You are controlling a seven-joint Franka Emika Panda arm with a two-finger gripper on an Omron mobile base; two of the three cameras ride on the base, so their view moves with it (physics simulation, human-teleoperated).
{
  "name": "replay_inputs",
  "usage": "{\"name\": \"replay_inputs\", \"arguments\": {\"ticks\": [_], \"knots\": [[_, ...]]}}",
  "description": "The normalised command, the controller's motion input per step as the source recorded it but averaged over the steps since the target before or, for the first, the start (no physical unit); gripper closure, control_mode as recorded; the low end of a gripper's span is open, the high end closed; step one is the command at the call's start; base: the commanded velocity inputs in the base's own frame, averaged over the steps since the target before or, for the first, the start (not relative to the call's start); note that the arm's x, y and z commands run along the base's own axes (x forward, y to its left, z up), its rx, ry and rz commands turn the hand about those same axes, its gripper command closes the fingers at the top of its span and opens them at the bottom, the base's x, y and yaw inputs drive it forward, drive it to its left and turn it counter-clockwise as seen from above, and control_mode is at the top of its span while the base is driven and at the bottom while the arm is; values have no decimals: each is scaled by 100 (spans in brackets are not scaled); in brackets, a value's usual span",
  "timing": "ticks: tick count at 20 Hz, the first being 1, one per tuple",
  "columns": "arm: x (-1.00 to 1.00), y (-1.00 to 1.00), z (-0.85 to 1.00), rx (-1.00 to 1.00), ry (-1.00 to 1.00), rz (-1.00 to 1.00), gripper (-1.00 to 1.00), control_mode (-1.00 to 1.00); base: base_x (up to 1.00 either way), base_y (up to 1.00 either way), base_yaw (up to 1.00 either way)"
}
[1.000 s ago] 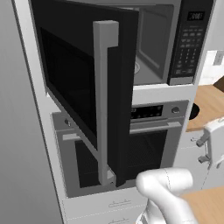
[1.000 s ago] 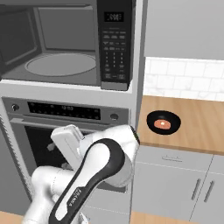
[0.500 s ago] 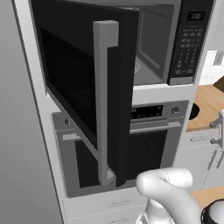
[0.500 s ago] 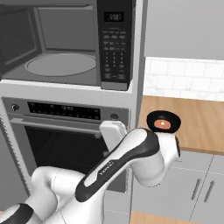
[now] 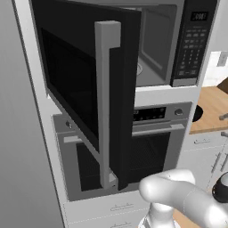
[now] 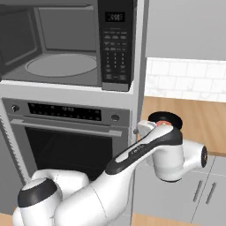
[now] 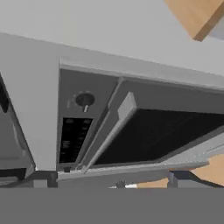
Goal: Open the microwave, place the bowl with waffle inside the microwave, then close the microwave door and turn it on.
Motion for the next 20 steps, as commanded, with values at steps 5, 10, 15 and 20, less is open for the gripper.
{"name": "replay_inputs", "arguments": {"ticks": [5,10,15,20], "knots": [[100,-13,-68,-21,3,-45,-100,-100,0,0,0],[82,0,-15,-15,16,-36,-100,-100,0,0,0],[43,-30,3,7,29,-16,-100,-100,0,0,0],[19,-83,0,33,20,-3,-100,-100,0,0,0]]}}
